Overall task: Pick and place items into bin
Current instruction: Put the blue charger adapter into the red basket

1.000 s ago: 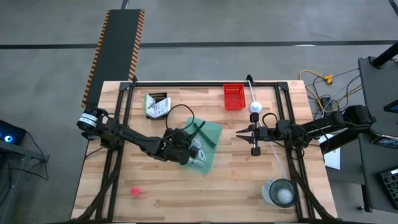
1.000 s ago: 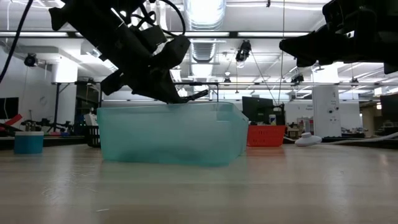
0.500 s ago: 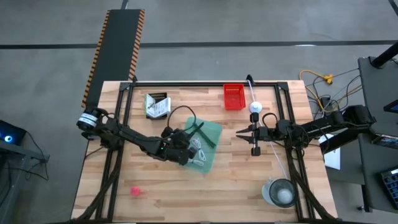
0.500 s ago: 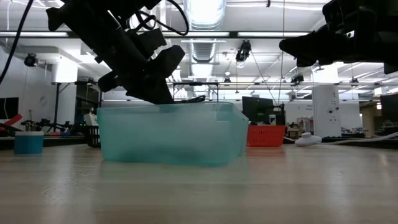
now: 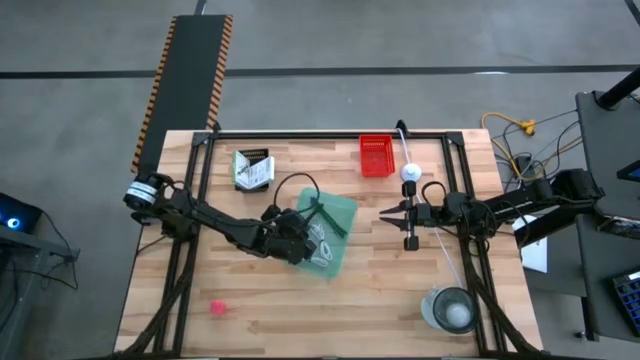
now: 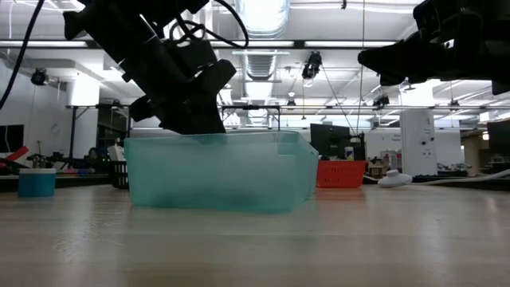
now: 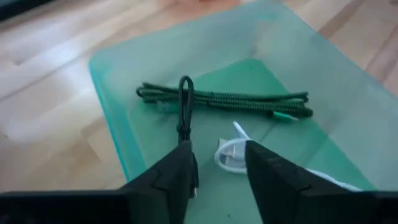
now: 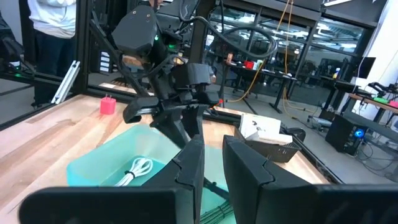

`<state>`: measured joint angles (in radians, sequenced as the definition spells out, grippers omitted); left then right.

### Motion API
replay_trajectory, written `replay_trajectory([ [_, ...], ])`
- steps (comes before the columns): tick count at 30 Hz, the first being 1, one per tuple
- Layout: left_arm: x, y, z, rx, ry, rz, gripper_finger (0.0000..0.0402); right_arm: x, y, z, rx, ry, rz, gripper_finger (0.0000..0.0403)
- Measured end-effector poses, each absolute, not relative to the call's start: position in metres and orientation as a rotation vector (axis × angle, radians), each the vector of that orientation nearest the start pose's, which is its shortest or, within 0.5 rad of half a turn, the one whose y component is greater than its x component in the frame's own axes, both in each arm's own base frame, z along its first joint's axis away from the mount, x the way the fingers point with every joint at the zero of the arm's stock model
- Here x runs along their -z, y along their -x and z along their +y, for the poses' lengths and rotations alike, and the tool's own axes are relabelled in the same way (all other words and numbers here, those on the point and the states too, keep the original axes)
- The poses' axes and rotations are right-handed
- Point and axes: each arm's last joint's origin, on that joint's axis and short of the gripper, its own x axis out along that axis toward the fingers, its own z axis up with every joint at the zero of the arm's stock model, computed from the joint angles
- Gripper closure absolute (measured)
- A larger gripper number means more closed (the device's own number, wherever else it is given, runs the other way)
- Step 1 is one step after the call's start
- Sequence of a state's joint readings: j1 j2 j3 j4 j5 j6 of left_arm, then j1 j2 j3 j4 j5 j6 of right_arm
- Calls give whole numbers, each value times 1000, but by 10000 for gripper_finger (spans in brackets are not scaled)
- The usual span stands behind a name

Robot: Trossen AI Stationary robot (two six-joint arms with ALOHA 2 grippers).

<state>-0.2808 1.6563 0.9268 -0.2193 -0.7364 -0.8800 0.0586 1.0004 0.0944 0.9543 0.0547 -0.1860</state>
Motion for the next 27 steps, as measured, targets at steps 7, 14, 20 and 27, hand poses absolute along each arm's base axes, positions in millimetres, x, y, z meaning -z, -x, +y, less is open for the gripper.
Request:
replay_trajectory([
  [7, -185, -308, -72, -578, 339, 664, 213, -175, -172, 8, 1, 183, -48, 355],
  [14, -219, -294, -77, -229, 323, 742, 211, -174, -172, 8, 0, 184, -48, 355],
  [20, -233, -281, -77, -56, 220, 789, 210, -174, -172, 8, 0, 184, -41, 355],
  [27, -236, -281, -79, 57, 163, 803, 206, -174, -172, 8, 0, 183, -41, 355],
])
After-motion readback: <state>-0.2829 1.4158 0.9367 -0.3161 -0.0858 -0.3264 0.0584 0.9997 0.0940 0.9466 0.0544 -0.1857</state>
